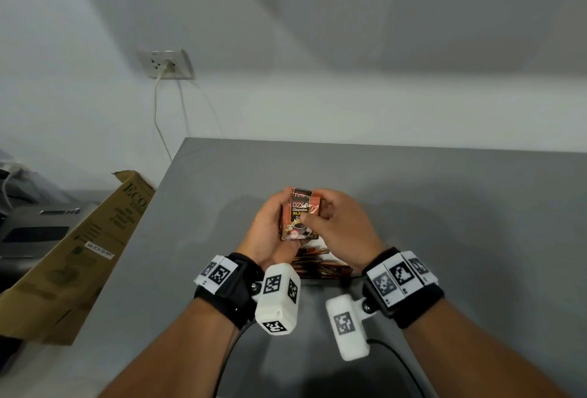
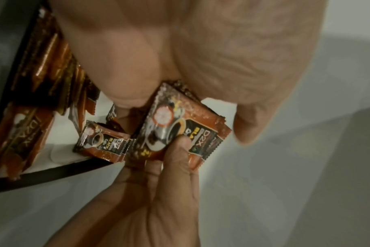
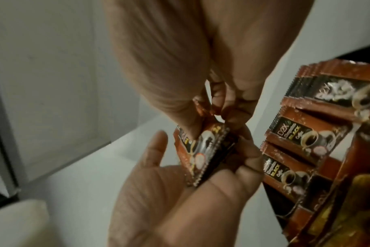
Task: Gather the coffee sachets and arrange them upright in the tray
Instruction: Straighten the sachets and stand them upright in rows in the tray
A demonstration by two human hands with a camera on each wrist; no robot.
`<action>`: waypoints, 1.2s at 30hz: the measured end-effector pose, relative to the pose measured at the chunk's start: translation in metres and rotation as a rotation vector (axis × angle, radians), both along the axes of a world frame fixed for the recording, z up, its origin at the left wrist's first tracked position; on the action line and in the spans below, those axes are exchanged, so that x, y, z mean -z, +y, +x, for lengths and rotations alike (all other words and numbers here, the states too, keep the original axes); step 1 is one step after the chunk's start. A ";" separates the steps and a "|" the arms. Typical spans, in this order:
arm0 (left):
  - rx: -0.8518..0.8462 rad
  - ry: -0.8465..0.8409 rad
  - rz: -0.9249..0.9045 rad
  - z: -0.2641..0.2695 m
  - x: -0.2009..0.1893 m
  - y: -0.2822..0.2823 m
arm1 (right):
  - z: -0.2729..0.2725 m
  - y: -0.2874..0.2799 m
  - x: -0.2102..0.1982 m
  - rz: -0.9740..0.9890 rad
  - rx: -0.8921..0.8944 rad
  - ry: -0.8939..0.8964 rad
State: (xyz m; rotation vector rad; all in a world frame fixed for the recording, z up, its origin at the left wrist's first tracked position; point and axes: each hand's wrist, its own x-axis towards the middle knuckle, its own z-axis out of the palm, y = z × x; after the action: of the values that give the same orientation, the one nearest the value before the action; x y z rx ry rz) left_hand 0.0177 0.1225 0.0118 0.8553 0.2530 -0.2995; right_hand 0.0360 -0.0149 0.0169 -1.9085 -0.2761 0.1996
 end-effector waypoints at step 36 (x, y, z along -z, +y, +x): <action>-0.064 -0.207 0.531 0.007 0.000 0.004 | 0.042 -0.021 -0.038 -0.309 -0.182 -0.173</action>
State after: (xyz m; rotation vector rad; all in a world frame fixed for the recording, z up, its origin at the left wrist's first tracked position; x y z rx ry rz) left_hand 0.0249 0.1269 0.0114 1.3908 0.1667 -0.0792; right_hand 0.0781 -0.0363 0.0552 -2.2112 -0.5630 0.2078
